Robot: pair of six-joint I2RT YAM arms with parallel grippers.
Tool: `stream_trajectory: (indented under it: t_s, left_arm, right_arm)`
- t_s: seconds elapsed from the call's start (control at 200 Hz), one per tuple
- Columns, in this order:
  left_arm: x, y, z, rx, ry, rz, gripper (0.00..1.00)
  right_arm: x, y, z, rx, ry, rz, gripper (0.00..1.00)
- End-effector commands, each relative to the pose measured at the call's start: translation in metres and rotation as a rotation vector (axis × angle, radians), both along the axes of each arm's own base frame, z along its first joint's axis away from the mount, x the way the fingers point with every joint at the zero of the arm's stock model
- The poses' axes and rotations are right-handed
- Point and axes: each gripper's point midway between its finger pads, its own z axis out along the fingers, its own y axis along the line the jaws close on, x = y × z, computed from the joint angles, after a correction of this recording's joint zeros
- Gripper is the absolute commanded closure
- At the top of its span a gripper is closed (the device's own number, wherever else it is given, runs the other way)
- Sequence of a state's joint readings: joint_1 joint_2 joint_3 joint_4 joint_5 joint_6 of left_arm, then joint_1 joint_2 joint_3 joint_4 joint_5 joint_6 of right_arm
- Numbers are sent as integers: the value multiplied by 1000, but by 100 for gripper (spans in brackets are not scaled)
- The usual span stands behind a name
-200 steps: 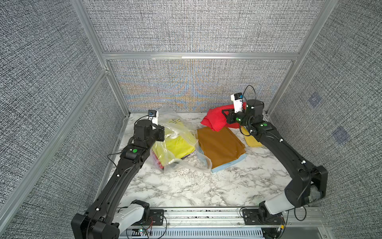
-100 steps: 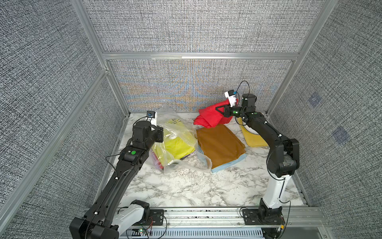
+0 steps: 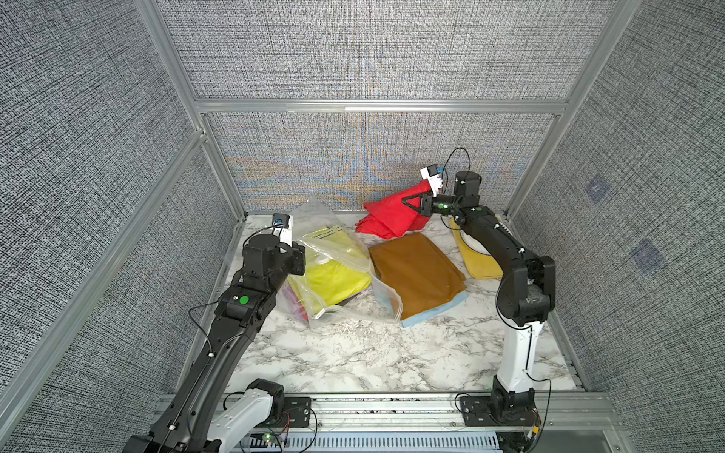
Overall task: Take the trousers out of the vacuum bag
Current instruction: Place the trousers at the center of the board.
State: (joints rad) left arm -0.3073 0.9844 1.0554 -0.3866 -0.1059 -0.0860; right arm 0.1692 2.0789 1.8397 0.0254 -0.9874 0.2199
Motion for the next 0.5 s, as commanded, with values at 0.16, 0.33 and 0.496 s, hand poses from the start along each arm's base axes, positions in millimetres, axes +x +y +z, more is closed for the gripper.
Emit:
stream_trajectory:
  t_s: [0.16,0.33,0.496]
  left_arm:
    - [-9,11,22,22,-57,32,100]
    - [-12,12,26,24,-64,30,100]
    - [-14,16,25,32,-67,44,100]
  right_arm:
    - [-35,-6,-11,-42,-59,34,100]
    - [-50,-15,-33,-69,-17,24,100]
    - [-63,-24,-45,-89,22,-9,100]
